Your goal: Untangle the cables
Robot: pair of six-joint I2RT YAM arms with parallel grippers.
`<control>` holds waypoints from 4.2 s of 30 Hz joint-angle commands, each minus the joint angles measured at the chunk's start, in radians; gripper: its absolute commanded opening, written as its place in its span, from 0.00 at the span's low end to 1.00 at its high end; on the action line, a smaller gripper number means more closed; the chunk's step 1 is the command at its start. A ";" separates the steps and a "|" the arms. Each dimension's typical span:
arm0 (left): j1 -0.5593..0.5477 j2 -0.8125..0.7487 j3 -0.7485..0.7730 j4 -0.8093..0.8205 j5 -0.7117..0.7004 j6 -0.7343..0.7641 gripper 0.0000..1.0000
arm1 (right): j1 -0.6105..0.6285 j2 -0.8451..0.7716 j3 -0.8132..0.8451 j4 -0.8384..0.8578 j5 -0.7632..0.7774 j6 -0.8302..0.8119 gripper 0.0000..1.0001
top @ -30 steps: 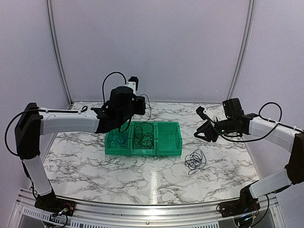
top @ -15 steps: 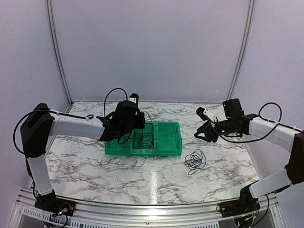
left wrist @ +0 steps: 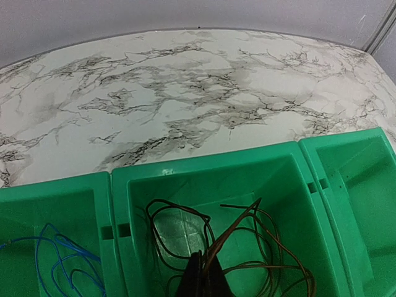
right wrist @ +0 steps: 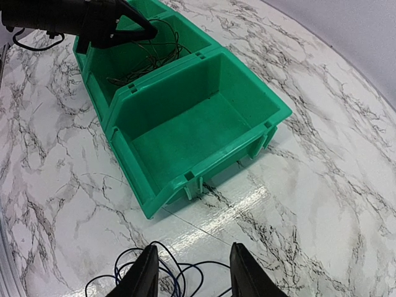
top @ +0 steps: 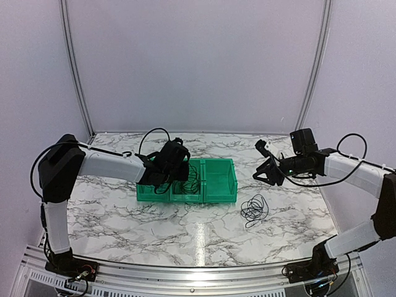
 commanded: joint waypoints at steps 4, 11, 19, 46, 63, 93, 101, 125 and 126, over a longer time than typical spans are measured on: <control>0.002 0.049 0.083 -0.131 -0.011 -0.004 0.00 | -0.008 0.008 0.007 -0.012 -0.024 -0.018 0.40; 0.002 0.080 0.114 -0.167 0.048 -0.012 0.00 | -0.008 0.006 0.006 -0.017 -0.024 -0.022 0.40; 0.001 -0.008 0.104 -0.200 0.084 -0.002 0.12 | -0.008 0.014 0.010 -0.020 -0.034 -0.023 0.40; -0.047 -0.343 -0.067 -0.117 0.077 0.118 0.39 | -0.008 0.041 0.030 -0.097 0.050 -0.116 0.41; -0.185 -0.397 -0.211 0.141 0.062 0.275 0.52 | -0.002 0.211 0.062 -0.251 0.109 -0.285 0.54; -0.381 0.042 0.123 0.488 0.108 0.122 0.64 | 0.023 -0.041 0.215 -0.382 0.070 -0.091 0.00; -0.390 0.182 0.200 0.594 0.090 0.104 0.63 | 0.025 -0.103 0.295 -0.442 -0.064 -0.076 0.00; -0.393 0.400 0.250 0.723 0.162 0.053 0.03 | 0.023 -0.194 0.833 -0.613 -0.452 -0.053 0.00; -0.395 0.405 0.248 0.724 0.166 0.048 0.02 | 0.023 -0.189 0.866 -0.612 -0.442 -0.045 0.00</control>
